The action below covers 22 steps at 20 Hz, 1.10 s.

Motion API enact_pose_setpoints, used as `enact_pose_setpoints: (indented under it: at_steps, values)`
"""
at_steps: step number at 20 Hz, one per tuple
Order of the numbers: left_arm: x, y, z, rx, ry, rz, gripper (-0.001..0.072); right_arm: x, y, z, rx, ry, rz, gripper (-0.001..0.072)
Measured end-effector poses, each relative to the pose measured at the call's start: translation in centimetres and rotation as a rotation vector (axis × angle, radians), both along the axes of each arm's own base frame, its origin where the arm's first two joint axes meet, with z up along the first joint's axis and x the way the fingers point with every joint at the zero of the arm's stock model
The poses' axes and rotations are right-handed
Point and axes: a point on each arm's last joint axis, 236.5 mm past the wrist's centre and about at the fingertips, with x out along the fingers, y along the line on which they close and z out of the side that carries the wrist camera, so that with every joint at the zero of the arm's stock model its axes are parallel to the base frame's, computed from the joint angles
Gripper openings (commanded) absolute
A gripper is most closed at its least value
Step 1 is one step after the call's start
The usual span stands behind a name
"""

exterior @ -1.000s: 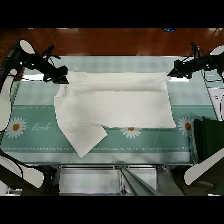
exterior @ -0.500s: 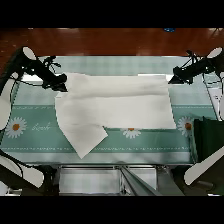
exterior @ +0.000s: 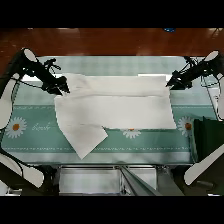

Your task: Fold the shirts.

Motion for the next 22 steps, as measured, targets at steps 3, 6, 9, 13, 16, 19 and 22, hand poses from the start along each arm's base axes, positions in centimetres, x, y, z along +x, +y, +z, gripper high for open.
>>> enact_pose_setpoints:
  at_steps: [3,6,9,13,16,19,22]
  values:
    - [-0.7,0.8,1.1,-0.009,0.018,0.014,0.0506,0.0,-0.7,1.7,-0.028,-0.029,-0.001,0.0413]
    - [-2.4,2.4,2.9,-0.012,0.026,0.049,0.0507,-0.4,-1.1,4.3,-0.056,-0.095,0.01,0.0412]
    - [-5.7,4.4,4.2,-0.006,0.0,0.134,0.0508,-2.3,-0.9,6.5,-0.084,-0.165,0.001,0.0412]
    - [-14.1,5.8,2.5,-0.053,0.034,0.322,0.0508,-7.5,1.2,7.5,-0.076,-0.254,-0.024,0.0412]
    - [-19.2,4.0,0.4,-0.149,0.054,0.449,0.0508,-11.0,3.5,7.6,-0.028,-0.313,-0.07,0.0412]
    - [-21.0,2.0,-1.3,-0.22,0.042,0.526,0.0508,-13.2,5.3,7.6,0.026,-0.339,-0.109,0.0412]
    - [-21.7,-0.8,-2.5,-0.279,0.035,0.55,0.0507,-14.2,6.5,7.9,0.073,-0.344,-0.132,0.0412]
